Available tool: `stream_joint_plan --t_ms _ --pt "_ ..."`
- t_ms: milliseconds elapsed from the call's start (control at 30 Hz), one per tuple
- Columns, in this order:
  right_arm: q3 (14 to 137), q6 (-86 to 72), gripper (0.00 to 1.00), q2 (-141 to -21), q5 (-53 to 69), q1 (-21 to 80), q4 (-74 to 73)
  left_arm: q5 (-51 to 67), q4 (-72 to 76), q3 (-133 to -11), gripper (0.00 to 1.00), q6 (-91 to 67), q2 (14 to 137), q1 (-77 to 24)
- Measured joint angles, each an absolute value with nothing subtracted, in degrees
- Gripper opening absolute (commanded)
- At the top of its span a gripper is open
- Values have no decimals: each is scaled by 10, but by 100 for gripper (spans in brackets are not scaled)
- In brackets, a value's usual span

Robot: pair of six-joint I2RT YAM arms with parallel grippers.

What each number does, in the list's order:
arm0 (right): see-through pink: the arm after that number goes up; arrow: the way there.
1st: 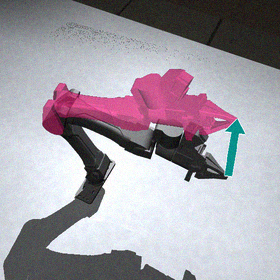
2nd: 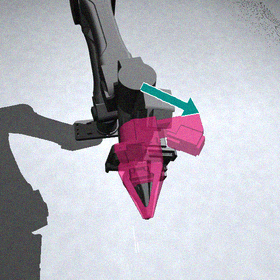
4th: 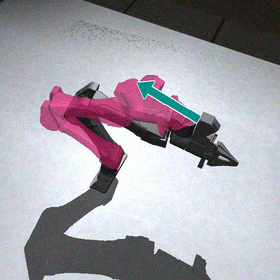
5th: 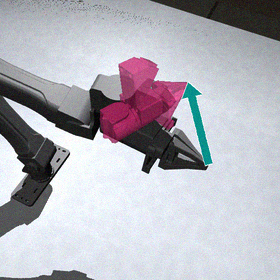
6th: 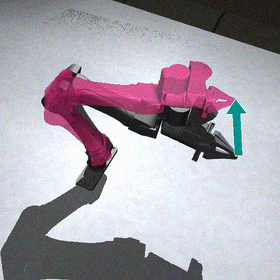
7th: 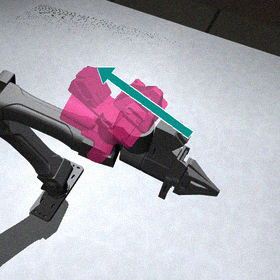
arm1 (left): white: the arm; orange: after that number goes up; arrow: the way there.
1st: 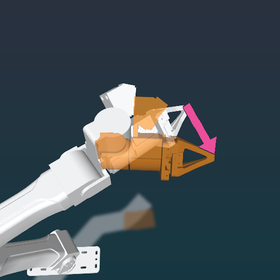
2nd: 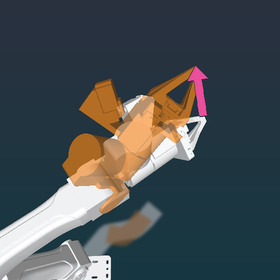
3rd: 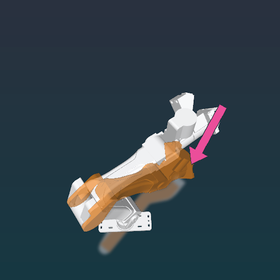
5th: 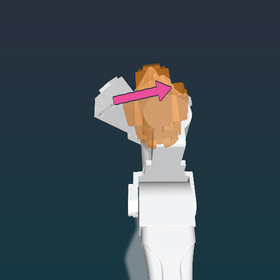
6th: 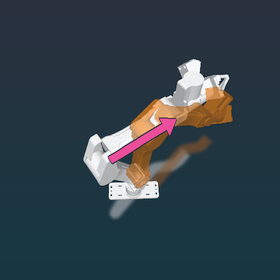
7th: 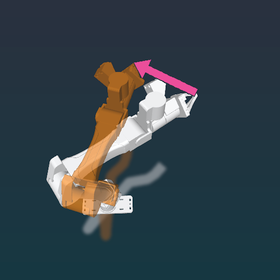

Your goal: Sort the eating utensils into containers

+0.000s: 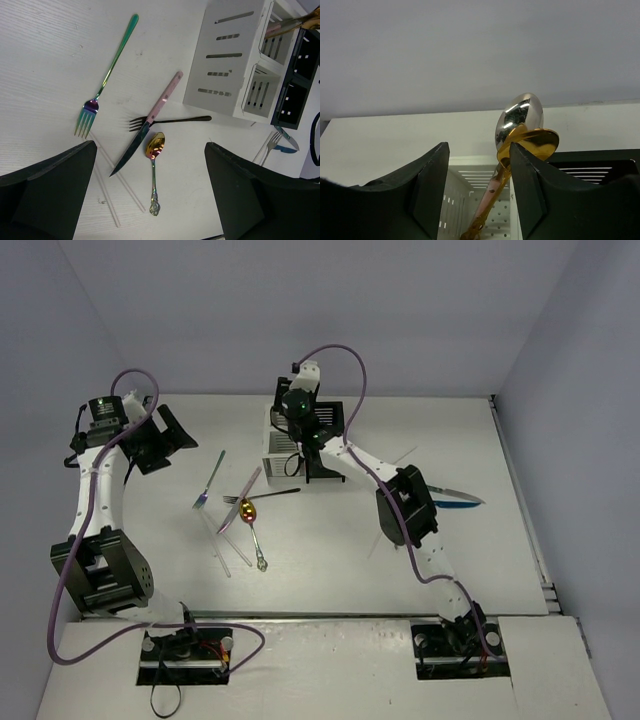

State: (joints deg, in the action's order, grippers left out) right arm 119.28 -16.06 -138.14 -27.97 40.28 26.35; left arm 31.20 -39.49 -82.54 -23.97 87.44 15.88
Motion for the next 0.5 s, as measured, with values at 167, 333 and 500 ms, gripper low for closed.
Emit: stream_joint_plan --t_ms 167,333,500 --pt "1148 -134 49 -1331 -257 407 251 311 -392 -825 89 -233 872 159" --pt "1047 -72 48 -1181 -241 411 239 306 -382 -815 89 -216 854 159" --pt "954 0 48 -1008 -236 403 235 292 -367 -790 89 -189 816 152"
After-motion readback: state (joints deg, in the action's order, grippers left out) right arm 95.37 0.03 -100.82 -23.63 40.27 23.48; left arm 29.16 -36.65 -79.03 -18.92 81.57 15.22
